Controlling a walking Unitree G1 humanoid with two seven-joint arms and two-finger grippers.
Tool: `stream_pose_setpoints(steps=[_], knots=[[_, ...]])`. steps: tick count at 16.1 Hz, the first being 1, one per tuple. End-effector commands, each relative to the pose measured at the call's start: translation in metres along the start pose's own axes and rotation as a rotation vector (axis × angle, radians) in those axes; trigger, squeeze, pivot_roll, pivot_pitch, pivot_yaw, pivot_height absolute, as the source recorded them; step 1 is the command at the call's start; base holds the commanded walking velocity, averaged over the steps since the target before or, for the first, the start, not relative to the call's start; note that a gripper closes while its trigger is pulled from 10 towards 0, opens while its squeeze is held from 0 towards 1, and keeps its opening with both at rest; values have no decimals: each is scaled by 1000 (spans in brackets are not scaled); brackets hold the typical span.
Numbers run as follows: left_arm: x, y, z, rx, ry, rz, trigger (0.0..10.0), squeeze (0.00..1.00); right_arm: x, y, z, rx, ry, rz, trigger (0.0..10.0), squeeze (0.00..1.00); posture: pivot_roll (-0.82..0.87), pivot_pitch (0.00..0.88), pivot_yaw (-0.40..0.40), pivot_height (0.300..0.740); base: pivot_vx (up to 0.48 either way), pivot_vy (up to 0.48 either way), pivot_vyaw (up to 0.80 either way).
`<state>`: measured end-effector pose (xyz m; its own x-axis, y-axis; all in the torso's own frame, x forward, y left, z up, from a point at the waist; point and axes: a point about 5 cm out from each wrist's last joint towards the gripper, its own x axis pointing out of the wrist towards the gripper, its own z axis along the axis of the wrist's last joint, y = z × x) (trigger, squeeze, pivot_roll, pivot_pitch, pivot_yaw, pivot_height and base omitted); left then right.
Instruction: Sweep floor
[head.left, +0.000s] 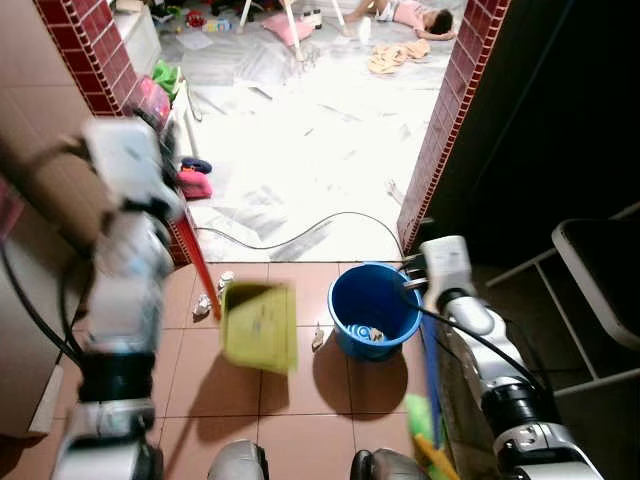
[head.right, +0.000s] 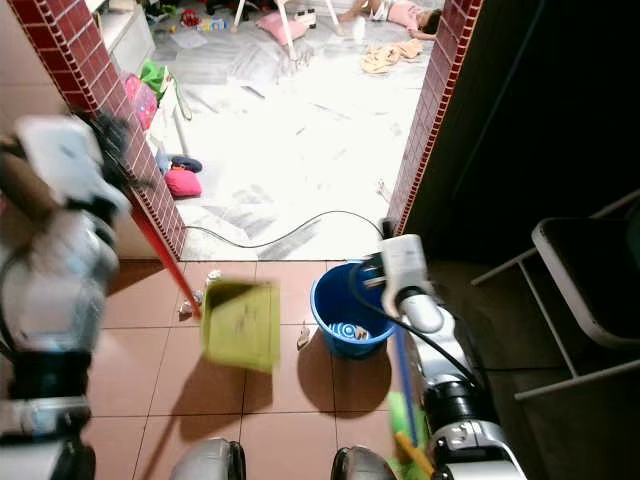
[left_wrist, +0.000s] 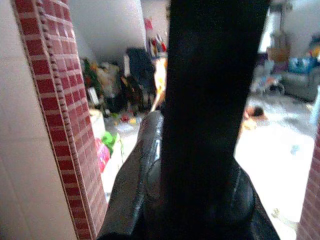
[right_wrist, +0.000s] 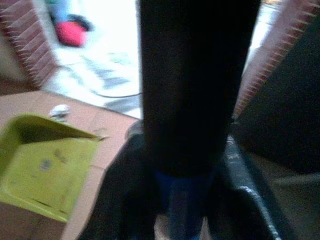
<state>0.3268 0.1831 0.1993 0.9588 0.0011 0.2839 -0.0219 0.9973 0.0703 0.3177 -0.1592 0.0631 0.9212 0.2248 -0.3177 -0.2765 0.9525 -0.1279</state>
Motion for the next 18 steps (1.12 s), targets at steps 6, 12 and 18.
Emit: stream_pose_setpoints(steps=[6, 12, 18], knots=[[-28, -12, -33, 52, 92, 26, 10000, 0, -1, 37, 52, 75, -302, 332, 10000, 0, -12, 57, -4, 740, 0, 0, 0], [-39, -4, -61, 98, 175, 77, 10000, 0, 7, 35, 79, 72, -417, 235, 10000, 0, -16, 65, 1, 740, 0, 0, 0], [-40, -12, -69, 77, 199, 101, 10000, 0, 19, 28, 120, 33, -577, -11, 10000, 0, -11, 67, 0, 740, 0, 0, 0]])
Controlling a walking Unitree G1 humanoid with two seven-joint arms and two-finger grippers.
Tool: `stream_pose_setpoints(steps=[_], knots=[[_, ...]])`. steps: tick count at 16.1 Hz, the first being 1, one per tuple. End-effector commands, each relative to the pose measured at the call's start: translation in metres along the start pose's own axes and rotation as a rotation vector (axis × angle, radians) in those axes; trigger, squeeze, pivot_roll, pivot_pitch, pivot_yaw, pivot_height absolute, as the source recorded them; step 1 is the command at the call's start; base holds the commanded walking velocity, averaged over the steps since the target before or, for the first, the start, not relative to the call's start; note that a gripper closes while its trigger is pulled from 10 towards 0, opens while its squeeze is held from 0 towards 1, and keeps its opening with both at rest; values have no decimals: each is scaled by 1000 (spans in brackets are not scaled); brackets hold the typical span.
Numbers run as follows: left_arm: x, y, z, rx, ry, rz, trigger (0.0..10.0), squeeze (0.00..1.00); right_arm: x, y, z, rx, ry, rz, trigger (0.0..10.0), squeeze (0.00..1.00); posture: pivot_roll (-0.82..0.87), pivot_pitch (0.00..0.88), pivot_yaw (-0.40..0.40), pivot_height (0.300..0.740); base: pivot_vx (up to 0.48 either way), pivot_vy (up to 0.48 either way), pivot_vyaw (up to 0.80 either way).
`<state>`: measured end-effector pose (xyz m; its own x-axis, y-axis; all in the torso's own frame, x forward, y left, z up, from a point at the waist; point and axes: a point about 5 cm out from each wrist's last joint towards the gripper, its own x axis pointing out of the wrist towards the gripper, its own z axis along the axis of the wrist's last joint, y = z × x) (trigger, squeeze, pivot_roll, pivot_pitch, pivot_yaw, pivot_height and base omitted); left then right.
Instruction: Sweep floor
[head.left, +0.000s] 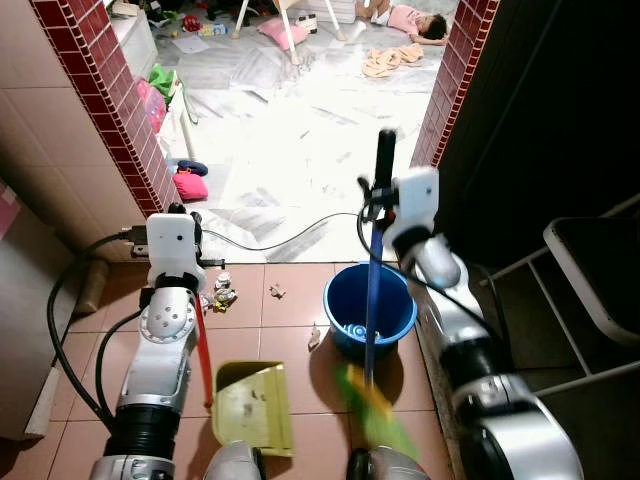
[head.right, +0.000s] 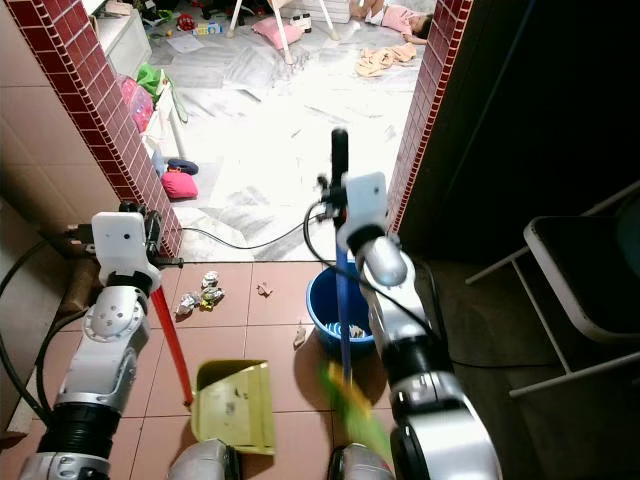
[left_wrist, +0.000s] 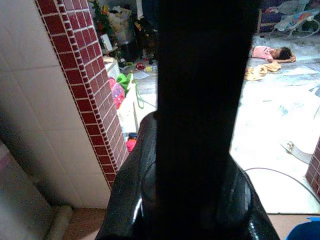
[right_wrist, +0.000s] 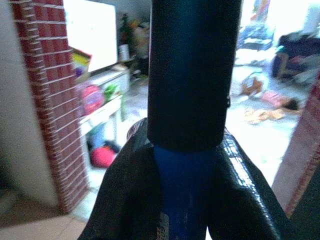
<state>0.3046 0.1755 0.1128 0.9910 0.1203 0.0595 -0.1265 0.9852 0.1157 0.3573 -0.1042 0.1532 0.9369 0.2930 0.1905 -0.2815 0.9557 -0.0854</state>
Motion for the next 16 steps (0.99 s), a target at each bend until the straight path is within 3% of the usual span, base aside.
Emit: stream_pose_setpoints(steps=[1, 4, 7, 9, 12, 16], knots=[[3, 1, 6, -2, -31, 17, 10000, 0, 8, -1, 17, -32, -93, -16, 10000, 0, -11, 67, 0, 740, 0, 0, 0], [-2, -3, 1, -7, -26, 22, 10000, 0, 12, -7, 18, -59, -106, -73, 10000, 0, -10, 66, -4, 740, 0, 0, 0], [-3, -12, -1, -12, -22, 7, 10000, 0, 11, -22, 18, -221, -124, -190, 10000, 0, -14, 58, -4, 740, 0, 0, 0], [-2, -14, 0, -17, -24, 1, 10000, 0, 9, -33, 15, -255, -108, -240, 10000, 0, -14, 54, -3, 740, 0, 0, 0], [-1, -14, 0, -23, -25, 5, 10000, 0, 6, -38, 12, -248, -99, -246, 10000, 0, -14, 55, -2, 740, 0, 0, 0], [-10, -23, -9, -57, 6, -43, 10000, 0, -6, -23, -7, -144, -50, -111, 10000, 0, -12, 53, -6, 740, 0, 0, 0]])
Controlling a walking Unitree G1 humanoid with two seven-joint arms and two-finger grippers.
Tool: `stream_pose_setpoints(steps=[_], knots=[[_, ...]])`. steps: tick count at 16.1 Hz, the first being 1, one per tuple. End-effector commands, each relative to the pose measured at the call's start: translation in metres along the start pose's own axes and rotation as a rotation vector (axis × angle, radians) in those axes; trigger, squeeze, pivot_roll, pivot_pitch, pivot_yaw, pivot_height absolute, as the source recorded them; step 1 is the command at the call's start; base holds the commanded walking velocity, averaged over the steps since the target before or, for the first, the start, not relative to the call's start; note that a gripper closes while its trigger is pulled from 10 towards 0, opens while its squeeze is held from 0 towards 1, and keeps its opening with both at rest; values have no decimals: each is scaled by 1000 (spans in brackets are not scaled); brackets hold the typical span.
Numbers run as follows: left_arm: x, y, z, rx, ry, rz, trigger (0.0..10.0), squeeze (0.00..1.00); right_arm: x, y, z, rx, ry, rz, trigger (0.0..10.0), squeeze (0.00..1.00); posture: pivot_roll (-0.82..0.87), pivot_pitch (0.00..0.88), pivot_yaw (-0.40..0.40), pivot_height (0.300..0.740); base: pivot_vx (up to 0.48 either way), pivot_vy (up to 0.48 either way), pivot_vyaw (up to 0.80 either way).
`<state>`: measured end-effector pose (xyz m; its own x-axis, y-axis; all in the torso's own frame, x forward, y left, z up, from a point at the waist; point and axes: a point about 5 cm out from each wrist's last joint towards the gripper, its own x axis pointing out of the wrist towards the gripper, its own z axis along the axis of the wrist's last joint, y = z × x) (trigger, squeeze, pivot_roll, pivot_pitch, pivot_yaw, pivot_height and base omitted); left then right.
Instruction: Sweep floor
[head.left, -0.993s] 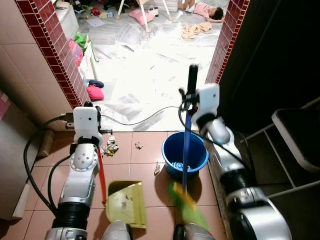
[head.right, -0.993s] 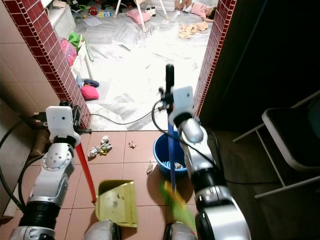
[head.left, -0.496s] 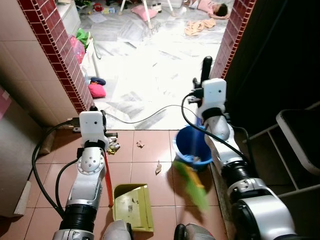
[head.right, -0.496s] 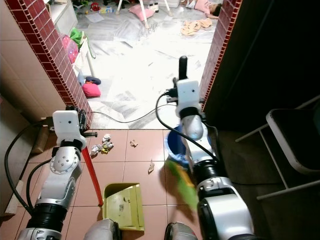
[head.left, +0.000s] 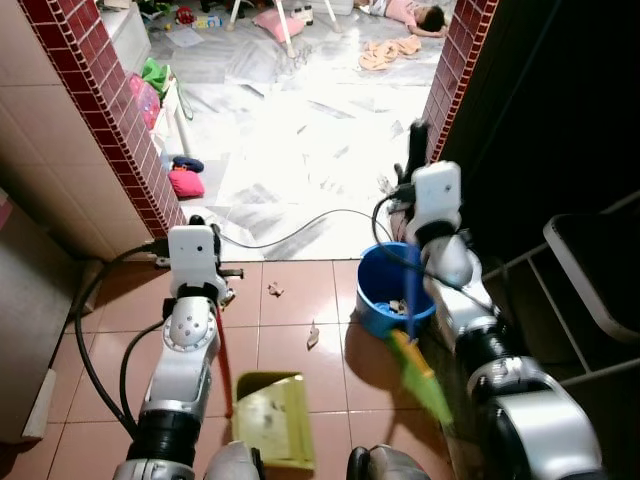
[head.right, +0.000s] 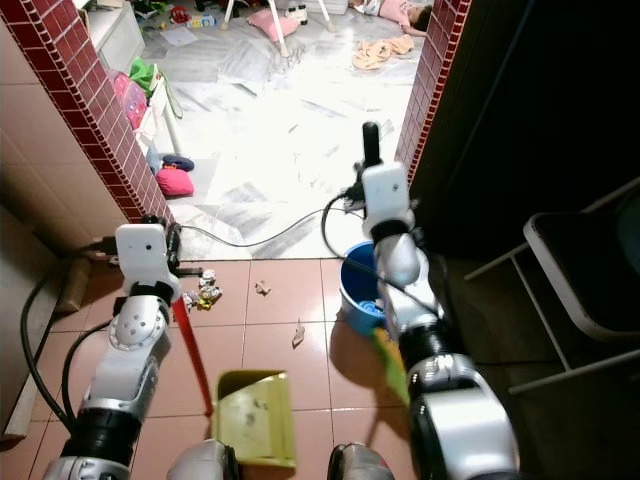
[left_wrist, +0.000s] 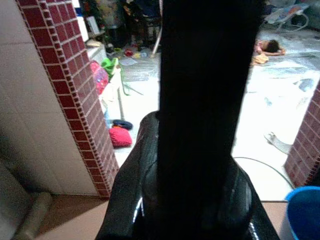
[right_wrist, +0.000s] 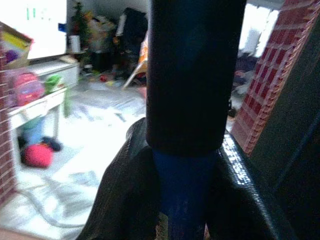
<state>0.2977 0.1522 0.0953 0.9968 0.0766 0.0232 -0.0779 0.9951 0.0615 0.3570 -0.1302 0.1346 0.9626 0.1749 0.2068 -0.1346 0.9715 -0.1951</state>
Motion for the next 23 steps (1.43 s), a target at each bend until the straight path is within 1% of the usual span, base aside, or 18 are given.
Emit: stream_pose_setpoints(steps=[1, 2, 3, 5, 6, 9, 14, 16, 17, 20, 23], knots=[[-10, -4, -6, 8, -10, -30, 10000, 0, -12, 3, -7, 51, 21, 5, 10000, 0, -18, 53, -12, 740, 0, 0, 0], [-11, -5, -7, -6, -1, -34, 10000, 0, -17, 3, -12, 63, 38, 2, 10000, 0, -18, 53, -12, 740, 0, 0, 0], [-12, -4, -9, -17, 16, -29, 10000, 0, -29, 3, -21, 94, 76, -19, 10000, 0, -16, 51, -16, 740, 0, 0, 0], [-12, -2, -10, -19, 30, -25, 10000, 0, -45, 1, -34, 129, 127, -78, 10000, 0, -15, 54, -17, 740, 0, 0, 0], [-12, -2, -11, -22, 33, -34, 10000, 0, -49, -1, -36, 140, 136, -103, 10000, 0, -16, 54, -14, 740, 0, 0, 0], [-9, -5, -10, -23, 46, -45, 10000, 0, -46, -11, -35, 149, 141, -158, 10000, 0, -24, 59, -4, 740, 0, 0, 0], [-6, -6, -5, -9, 23, -70, 10000, 0, -51, -8, -29, 160, 142, -140, 10000, 0, -27, 65, 2, 740, 0, 0, -85], [-4, -4, -2, -12, 18, -66, 10000, 0, -52, -12, -29, 161, 143, -160, 10000, 0, -24, 64, 1, 740, 0, 0, 0], [-4, 1, 0, -11, 15, -62, 10000, 0, -53, -14, -30, 164, 156, -175, 10000, 0, -24, 64, 1, 740, 0, 401, 0], [-5, 3, 2, -10, 10, -66, 10000, 0, -54, -14, -29, 165, 159, -170, 10000, 0, -22, 64, 2, 740, 0, 480, -763], [-3, -2, 6, -22, 2, -78, 10000, 0, -52, -13, -27, 169, 156, -163, 10000, 0, -21, 64, 2, 740, 0, 480, -681]])
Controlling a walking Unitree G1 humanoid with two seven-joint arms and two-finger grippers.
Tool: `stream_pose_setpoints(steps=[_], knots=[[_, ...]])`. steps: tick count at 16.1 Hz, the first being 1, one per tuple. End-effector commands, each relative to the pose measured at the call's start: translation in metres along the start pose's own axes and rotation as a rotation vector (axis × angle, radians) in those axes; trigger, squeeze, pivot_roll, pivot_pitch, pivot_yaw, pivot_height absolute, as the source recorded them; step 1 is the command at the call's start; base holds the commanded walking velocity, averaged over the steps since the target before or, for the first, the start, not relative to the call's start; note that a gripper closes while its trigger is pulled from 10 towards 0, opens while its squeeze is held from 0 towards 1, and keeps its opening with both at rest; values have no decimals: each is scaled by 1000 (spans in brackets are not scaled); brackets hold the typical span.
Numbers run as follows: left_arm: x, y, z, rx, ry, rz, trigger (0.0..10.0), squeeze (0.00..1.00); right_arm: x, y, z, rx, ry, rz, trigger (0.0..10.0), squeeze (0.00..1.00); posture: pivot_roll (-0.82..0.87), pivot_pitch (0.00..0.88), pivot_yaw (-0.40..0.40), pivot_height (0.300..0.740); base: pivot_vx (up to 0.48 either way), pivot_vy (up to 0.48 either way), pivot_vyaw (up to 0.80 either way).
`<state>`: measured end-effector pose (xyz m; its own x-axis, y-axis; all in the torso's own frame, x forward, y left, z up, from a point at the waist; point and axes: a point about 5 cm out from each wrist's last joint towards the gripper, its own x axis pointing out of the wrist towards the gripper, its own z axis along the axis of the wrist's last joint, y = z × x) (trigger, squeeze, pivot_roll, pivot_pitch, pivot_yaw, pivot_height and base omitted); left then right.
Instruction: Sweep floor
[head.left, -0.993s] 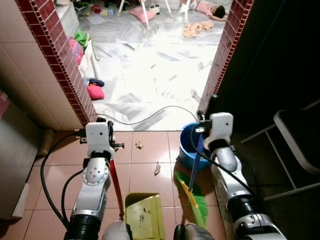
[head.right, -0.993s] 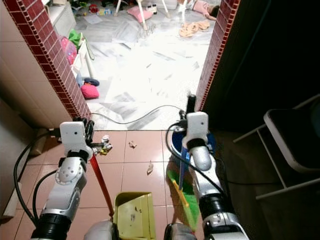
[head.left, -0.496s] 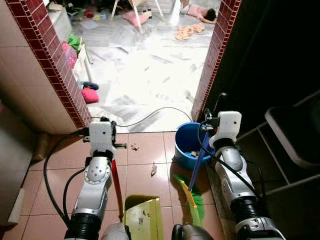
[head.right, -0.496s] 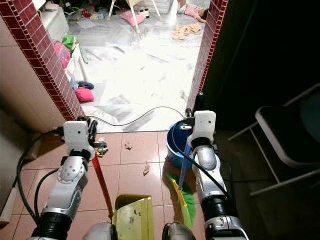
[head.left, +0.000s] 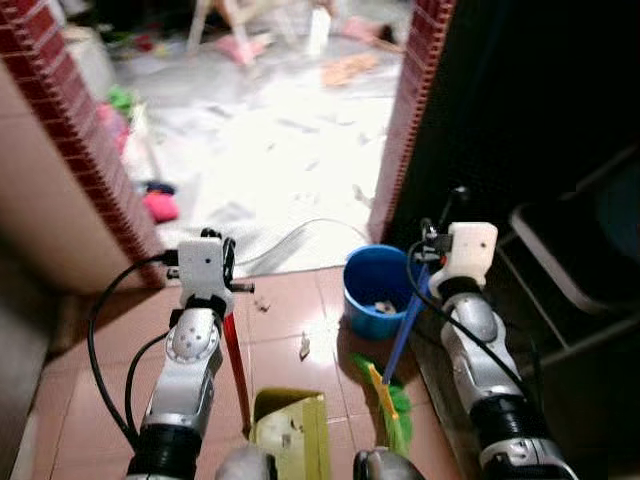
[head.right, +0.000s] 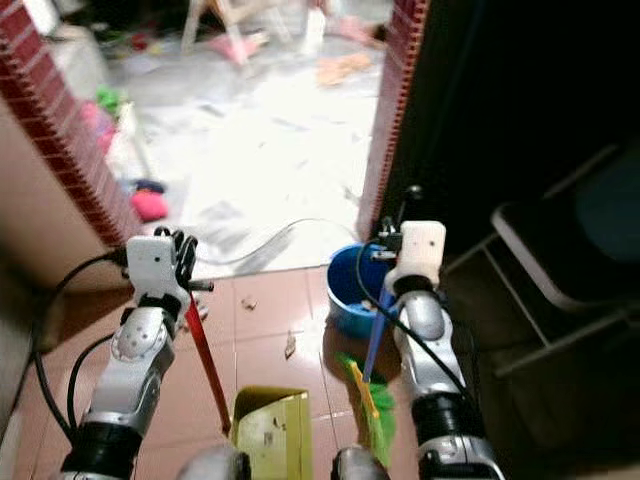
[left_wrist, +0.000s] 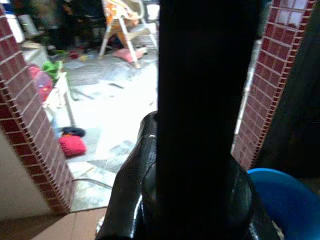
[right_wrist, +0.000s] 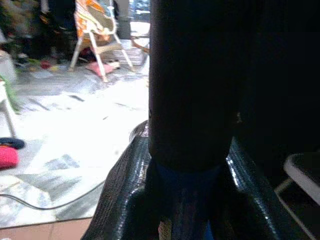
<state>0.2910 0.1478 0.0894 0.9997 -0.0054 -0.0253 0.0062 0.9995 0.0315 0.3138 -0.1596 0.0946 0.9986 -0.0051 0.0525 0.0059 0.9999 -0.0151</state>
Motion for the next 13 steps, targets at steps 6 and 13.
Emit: stream_pose_setpoints(steps=[6, 13], knots=[[3, -1, 13, 4, -31, -13, 10000, 0, 3, 4, 7, 14, -14, 6, 10000, 0, -21, 59, 7, 740, 0, 480, -500], [3, -4, 21, 32, -72, -3, 10000, 0, 3, 7, 9, 7, -27, 55, 10000, 0, -15, 48, 3, 740, 0, 343, -24]])
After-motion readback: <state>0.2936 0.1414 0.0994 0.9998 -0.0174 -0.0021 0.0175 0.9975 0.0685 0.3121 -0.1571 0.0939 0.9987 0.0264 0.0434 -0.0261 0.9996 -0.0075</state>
